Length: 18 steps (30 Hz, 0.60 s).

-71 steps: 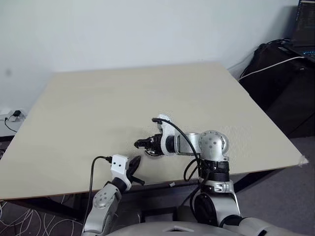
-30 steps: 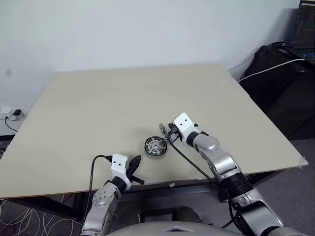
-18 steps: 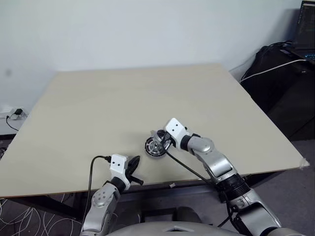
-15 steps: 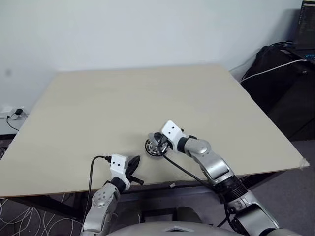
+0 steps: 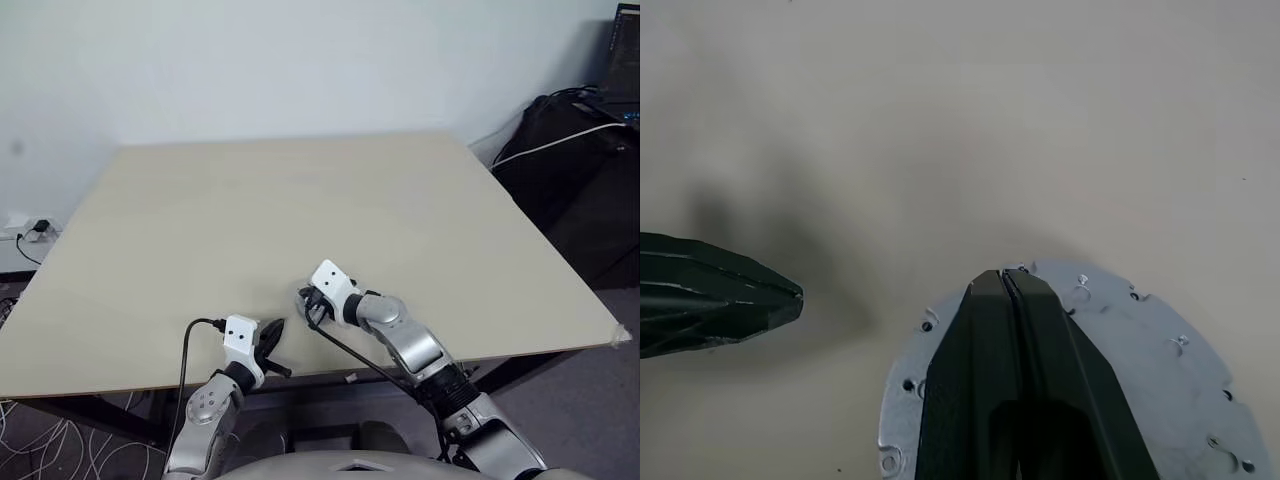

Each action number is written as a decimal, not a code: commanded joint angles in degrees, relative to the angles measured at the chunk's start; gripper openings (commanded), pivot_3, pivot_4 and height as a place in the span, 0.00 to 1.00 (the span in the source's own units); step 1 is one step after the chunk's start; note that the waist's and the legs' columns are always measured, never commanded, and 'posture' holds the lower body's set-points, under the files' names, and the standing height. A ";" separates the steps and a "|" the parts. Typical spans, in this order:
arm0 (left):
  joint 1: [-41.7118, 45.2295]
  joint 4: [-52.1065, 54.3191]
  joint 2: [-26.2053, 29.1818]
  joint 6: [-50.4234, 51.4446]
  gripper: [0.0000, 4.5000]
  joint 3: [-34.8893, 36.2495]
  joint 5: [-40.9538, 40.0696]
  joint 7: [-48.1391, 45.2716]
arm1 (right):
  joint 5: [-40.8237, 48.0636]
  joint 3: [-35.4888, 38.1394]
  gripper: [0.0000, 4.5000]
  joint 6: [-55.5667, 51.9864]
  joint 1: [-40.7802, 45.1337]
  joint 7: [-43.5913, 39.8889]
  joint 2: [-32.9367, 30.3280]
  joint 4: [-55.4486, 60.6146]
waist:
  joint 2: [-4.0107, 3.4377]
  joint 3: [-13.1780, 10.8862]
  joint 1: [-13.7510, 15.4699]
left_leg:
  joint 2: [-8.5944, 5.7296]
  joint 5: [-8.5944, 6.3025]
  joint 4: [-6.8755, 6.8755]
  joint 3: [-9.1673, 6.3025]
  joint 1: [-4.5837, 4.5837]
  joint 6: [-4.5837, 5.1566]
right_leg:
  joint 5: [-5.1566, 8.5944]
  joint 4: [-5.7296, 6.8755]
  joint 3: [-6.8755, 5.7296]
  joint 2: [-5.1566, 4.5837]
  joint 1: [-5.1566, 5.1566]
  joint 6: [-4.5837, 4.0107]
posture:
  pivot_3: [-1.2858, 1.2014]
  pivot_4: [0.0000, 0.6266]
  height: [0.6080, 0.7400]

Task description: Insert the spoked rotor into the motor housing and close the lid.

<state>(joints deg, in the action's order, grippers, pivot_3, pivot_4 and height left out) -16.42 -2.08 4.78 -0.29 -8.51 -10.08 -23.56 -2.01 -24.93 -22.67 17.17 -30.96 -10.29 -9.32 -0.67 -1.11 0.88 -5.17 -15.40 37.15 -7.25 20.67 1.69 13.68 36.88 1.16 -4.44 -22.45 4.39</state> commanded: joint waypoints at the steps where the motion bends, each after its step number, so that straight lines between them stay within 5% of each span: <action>1: 0.40 3.05 0.07 -0.82 0.00 -0.03 0.16 0.35 | 0.00 0.96 0.01 0.25 -0.14 -0.38 -0.08 -0.92 | -0.01 0.02 0.00 | 0.00 0.00 0.00 0.00 -0.01 -0.01 | 0.00 0.00 0.00 0.00 0.01 0.01 | 0.52 0.00 1.00; 7: 0.24 3.21 -0.13 -1.06 0.00 -0.02 -0.02 0.46 | 11.05 8.44 0.05 5.47 -0.88 -8.41 -0.71 8.47 | -0.01 -0.09 0.06 | -0.01 0.01 0.00 -0.02 0.02 -0.01 | 0.00 -0.02 0.00 -0.01 0.00 0.04 | 0.52 0.00 1.00; 18: 0.59 2.90 -0.07 -1.02 0.00 0.31 -0.46 0.22 | 10.91 8.65 0.79 19.69 6.87 -25.16 -8.76 -5.78 | -0.01 -0.10 -0.01 | 0.00 0.01 0.01 0.01 0.01 0.00 | -0.02 -0.02 -0.03 0.00 0.00 0.03 | 0.52 0.00 1.00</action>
<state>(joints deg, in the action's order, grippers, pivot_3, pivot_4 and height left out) -16.64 -1.63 4.71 -0.40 -8.41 -10.11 -23.16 9.27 -16.10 -6.80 21.80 -53.38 -18.81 -13.03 -0.68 -1.21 0.87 -5.17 -15.39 37.16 -7.22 20.68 1.69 13.66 36.86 1.15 -4.44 -22.46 4.41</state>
